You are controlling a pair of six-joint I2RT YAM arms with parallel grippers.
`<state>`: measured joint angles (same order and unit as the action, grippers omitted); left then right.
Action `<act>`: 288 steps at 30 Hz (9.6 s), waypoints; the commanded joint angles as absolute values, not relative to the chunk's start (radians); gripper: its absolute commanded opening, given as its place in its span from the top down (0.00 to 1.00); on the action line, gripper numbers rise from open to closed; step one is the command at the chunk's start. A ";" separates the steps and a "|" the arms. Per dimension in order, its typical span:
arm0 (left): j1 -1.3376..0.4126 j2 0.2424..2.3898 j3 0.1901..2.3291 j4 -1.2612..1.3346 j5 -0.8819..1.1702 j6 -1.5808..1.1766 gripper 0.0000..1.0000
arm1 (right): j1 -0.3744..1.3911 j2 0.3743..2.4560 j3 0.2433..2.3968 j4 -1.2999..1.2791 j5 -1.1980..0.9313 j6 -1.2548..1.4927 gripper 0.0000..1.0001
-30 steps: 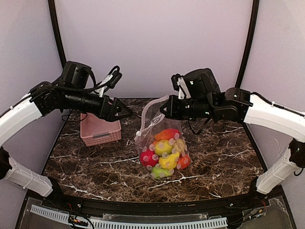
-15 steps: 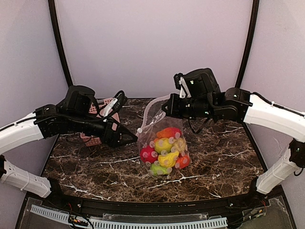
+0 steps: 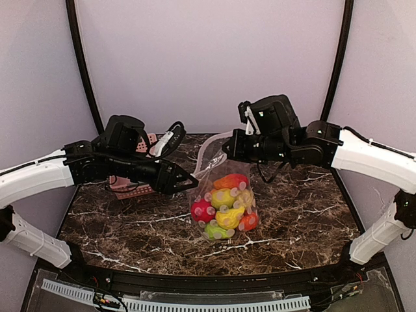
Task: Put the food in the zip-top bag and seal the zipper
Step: Place the zipper food storage bag at the center of the board, then pick up the zipper food storage bag at the center of the board, then pass from the left arm to the right, then hold the zipper food storage bag at the center of the board, then zip the zipper on the zipper food storage bag.
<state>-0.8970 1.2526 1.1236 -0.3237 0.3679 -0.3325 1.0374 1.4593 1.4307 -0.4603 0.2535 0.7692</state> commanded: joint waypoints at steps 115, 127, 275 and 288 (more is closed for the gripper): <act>-0.893 1.210 1.316 -0.461 0.494 -0.122 0.31 | 0.948 1.223 1.163 -0.182 -0.616 0.124 1.00; -0.891 1.300 1.380 -0.469 0.435 -0.125 0.48 | 0.948 1.222 1.160 -0.186 -0.631 0.127 1.00; -0.783 1.250 1.278 -0.338 0.573 -0.161 0.99 | 0.979 1.351 1.361 -0.356 -0.484 0.072 1.00; -0.765 1.231 1.257 -0.330 0.520 -0.184 0.99 | 0.978 1.343 1.347 -0.356 -0.472 0.077 1.00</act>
<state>-0.7990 1.2758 1.2736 -0.3359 0.5854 -0.1684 0.9737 1.3846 1.3613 -0.3218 -0.4664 0.0799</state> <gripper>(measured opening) 0.010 0.050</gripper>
